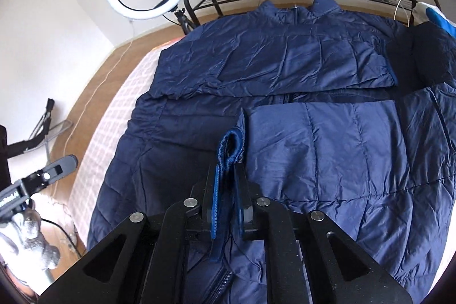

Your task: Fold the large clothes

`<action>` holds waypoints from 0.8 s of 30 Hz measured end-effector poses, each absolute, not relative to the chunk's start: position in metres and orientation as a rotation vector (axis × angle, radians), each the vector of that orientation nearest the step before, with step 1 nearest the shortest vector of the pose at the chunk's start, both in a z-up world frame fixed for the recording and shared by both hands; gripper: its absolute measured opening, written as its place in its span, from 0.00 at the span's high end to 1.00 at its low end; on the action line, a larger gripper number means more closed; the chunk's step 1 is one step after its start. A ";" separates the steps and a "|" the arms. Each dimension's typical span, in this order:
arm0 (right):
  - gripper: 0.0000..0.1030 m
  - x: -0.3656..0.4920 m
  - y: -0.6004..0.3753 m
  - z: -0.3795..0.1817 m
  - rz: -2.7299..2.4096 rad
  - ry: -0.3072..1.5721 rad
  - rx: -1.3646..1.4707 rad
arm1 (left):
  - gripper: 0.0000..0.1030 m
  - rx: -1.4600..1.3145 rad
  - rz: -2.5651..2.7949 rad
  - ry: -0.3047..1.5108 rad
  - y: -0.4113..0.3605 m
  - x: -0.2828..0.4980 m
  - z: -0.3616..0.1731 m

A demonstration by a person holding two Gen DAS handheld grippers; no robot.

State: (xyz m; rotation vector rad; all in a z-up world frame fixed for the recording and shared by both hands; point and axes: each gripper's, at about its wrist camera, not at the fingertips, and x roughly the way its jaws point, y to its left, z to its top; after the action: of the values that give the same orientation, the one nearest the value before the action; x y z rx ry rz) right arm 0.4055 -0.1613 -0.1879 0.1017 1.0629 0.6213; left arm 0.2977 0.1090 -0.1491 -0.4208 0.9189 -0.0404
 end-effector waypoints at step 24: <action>0.64 0.392 -0.403 -0.139 0.250 0.888 0.414 | 0.53 -0.730 -0.255 1.222 -0.019 0.368 -0.240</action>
State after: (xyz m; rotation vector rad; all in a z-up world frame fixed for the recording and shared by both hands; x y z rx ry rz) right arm 0.3924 -0.4026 -0.1387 0.4135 0.8881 0.2498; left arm 0.3682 -0.0190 -0.2398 -0.7298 1.2222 -0.2548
